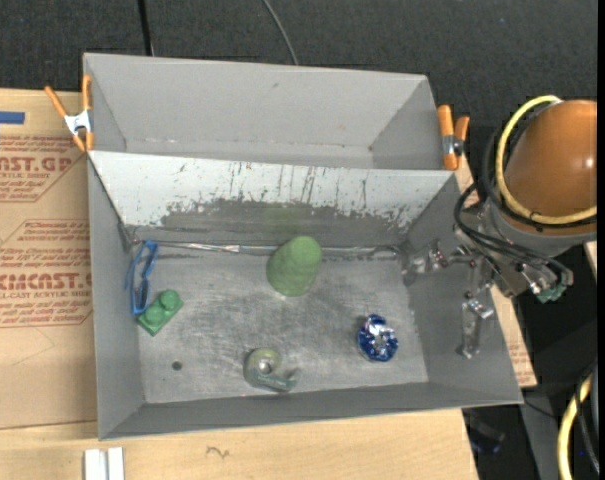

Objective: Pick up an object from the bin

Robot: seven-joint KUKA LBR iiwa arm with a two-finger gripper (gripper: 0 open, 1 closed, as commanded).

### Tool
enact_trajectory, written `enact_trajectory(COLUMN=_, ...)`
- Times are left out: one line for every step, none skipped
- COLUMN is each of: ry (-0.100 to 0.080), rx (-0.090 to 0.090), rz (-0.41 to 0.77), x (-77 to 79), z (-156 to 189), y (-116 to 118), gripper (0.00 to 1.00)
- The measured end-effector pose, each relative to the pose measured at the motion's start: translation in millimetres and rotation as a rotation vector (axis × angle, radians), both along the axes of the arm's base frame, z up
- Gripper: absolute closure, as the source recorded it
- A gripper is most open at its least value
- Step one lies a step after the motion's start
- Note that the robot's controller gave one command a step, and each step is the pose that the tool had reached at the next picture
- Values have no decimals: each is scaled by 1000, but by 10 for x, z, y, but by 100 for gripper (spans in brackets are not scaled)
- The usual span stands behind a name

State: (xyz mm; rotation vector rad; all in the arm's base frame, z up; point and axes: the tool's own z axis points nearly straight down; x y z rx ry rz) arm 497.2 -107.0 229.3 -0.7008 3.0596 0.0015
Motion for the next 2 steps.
enact_trajectory(ry=-18, rx=1, rz=168, x=42, z=-1508, y=114, gripper=0)
enact_trajectory(ry=-24, rx=0, rz=168, x=65, z=-1462, y=118, gripper=100)
